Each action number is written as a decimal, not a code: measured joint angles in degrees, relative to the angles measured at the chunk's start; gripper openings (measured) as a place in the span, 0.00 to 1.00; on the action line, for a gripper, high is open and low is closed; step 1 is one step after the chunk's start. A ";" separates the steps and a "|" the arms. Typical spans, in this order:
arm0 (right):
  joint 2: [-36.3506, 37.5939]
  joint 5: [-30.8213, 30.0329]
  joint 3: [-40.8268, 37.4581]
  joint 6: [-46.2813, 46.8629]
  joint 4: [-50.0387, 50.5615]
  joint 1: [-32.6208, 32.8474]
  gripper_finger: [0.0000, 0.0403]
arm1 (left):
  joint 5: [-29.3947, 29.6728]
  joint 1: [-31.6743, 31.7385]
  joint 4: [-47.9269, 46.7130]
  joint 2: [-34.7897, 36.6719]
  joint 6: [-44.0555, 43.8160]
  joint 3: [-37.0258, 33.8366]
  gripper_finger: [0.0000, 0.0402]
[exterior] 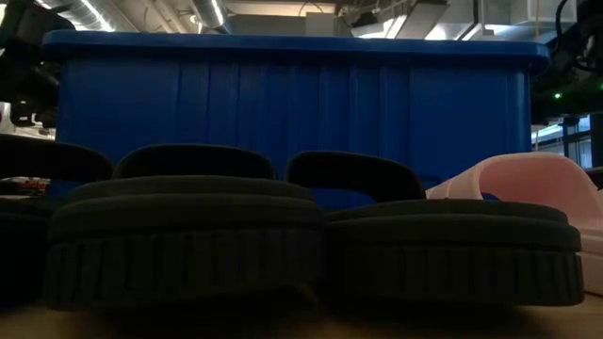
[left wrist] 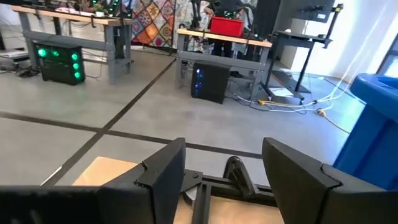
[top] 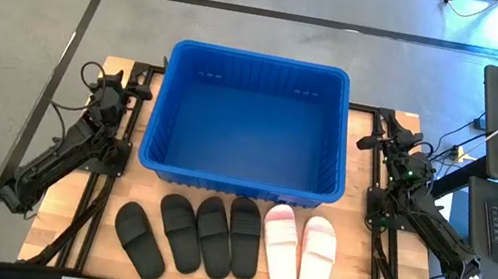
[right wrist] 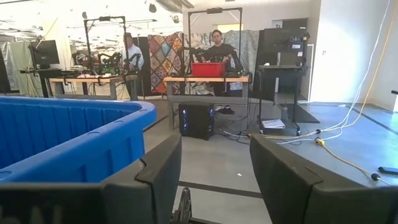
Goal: Pick and place slides into bin
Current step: Put the black slide into the blue bin
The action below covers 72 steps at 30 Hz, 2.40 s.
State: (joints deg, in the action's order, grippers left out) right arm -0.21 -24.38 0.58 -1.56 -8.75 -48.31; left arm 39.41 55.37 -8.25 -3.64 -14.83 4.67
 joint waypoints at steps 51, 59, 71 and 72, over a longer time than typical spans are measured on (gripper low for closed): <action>0.00 -0.03 0.00 -0.40 1.33 0.02 0.48 | -59.33 -21.89 -10.42 -36.82 24.11 51.07 0.52; -0.17 -0.01 0.02 -0.45 5.16 0.02 0.48 | -37.19 -46.07 -11.91 -45.37 24.16 56.35 0.52; -0.20 0.00 0.02 -0.47 5.18 0.02 0.48 | -4.35 -75.56 -12.75 -62.31 17.83 66.05 0.52; -0.20 -0.02 0.02 -0.47 5.20 0.02 0.48 | -1.99 -77.38 -13.62 -63.73 16.51 67.13 0.52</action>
State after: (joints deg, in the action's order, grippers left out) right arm -0.40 -24.40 0.60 -2.02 -3.55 -48.29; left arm 37.42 -22.01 -21.87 -67.37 1.68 71.80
